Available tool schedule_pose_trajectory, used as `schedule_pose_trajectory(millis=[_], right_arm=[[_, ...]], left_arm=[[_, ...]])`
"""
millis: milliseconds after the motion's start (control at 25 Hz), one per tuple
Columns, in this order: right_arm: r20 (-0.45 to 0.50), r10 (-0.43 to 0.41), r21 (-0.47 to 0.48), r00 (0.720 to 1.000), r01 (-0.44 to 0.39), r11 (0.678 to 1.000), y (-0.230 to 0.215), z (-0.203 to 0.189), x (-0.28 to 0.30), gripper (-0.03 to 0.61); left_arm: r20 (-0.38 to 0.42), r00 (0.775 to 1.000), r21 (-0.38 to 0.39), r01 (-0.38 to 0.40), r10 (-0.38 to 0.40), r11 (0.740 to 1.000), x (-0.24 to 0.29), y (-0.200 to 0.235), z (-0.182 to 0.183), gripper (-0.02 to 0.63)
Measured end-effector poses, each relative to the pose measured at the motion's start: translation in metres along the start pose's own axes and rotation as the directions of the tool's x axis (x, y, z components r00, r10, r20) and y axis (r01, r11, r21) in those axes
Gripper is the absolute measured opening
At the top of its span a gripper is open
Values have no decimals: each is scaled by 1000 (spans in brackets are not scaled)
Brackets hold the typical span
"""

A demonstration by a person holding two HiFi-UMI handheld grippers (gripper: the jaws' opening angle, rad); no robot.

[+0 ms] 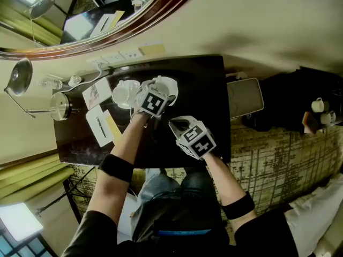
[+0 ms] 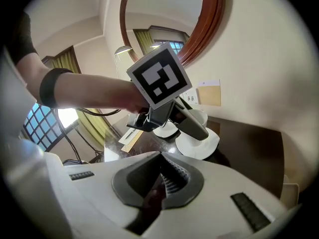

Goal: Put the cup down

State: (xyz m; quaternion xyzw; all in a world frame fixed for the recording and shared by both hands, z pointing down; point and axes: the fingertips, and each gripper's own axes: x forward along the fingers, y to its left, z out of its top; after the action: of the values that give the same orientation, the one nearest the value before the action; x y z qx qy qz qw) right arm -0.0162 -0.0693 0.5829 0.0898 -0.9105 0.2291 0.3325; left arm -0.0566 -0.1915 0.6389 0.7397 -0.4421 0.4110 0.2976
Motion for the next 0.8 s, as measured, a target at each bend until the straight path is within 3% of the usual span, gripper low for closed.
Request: schedule_pose_trajectory(millis=[800], right_arm=[[-59, -28, 28, 998, 30, 999, -8, -7, 9, 2]], left_arm=[[55, 998, -50, 24, -22, 998, 19, 14, -3, 430]])
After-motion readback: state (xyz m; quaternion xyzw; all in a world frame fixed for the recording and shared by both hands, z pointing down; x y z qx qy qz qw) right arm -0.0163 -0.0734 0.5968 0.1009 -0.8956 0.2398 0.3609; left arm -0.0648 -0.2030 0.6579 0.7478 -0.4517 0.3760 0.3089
